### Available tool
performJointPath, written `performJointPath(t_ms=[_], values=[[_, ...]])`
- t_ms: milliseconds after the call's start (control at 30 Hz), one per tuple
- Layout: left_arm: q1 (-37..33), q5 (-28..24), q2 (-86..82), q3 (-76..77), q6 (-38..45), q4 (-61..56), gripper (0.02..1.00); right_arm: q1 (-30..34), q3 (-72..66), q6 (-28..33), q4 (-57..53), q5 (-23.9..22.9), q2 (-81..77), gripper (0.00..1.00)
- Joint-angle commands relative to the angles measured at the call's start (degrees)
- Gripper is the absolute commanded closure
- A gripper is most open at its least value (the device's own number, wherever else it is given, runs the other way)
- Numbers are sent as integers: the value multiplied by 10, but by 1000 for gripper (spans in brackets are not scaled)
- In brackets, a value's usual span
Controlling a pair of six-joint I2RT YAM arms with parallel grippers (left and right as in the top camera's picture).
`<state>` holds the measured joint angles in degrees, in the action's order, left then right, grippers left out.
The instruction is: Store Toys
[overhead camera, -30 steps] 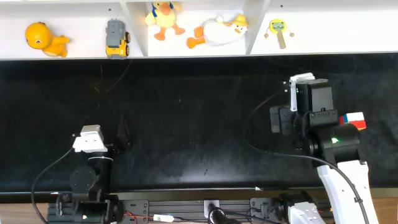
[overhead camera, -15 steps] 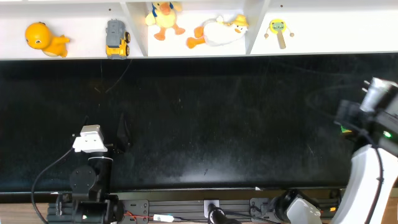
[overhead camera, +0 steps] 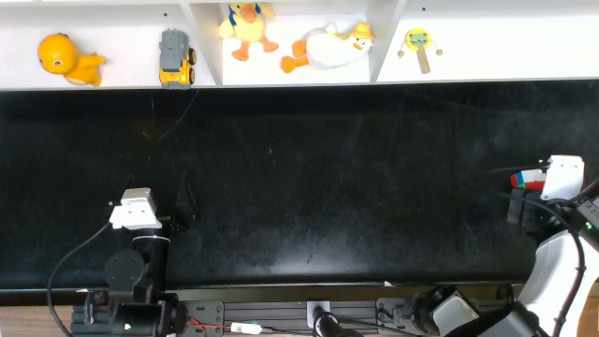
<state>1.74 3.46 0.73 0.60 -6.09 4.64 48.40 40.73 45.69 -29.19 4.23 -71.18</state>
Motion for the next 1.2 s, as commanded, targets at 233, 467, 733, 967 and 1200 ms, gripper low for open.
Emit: performJointPath(t_ms=[233,467,733,967,1200], values=[[-5,-2,-6,-1,-9,0,23,3,-7,30,69,26,-70,7],[-5,-2,-6,-1,-9,0,20,3,-8,-9,72,62,-108,5],[-5,-2,-6,-1,-9,0,20,3,-8,-51,97,95,-114,1],[-5,-2,-6,-1,-9,0,20,3,-8,-75,109,95,-138,3],[-5,-2,-6,-1,-9,0,20,3,-8,-91,113,95,-148,77]])
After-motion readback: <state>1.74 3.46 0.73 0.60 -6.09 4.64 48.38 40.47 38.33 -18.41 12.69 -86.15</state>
